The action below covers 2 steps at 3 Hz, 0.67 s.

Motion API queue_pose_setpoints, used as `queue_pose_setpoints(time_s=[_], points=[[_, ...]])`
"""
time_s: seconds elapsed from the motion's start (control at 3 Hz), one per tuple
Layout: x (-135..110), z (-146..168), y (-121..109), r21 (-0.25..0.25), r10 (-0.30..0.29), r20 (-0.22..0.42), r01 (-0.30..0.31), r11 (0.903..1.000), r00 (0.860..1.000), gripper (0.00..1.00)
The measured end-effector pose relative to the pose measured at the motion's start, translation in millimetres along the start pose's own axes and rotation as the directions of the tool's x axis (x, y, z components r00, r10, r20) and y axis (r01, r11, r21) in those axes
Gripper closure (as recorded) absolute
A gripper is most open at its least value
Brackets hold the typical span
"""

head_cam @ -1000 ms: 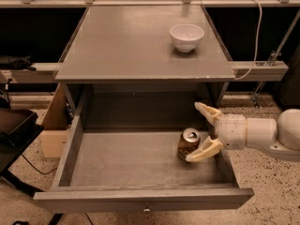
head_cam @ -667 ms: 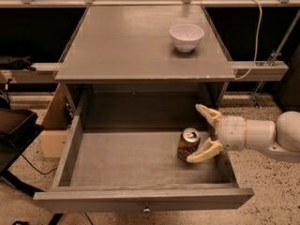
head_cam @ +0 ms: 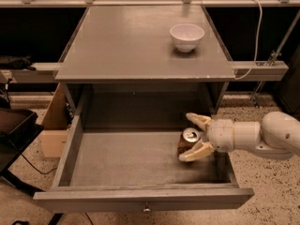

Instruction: Pick orange can from top drawer and place on counter

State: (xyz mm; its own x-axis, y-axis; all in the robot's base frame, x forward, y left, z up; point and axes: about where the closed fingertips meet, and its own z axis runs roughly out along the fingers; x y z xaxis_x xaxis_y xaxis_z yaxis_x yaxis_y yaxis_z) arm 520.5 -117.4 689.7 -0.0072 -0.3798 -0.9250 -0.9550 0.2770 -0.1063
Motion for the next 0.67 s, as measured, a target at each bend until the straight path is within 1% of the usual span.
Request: queue_pose_setpoints(time_s=[0.33,0.67], points=[[20.7,9.9,1.4,-0.012,0.039,-0.05,-0.039,0.9992,0.998,0.38],[22.8,10.9,1.5,-0.014,0.043,-0.056,-0.044,0.9989,0.998,0.61]])
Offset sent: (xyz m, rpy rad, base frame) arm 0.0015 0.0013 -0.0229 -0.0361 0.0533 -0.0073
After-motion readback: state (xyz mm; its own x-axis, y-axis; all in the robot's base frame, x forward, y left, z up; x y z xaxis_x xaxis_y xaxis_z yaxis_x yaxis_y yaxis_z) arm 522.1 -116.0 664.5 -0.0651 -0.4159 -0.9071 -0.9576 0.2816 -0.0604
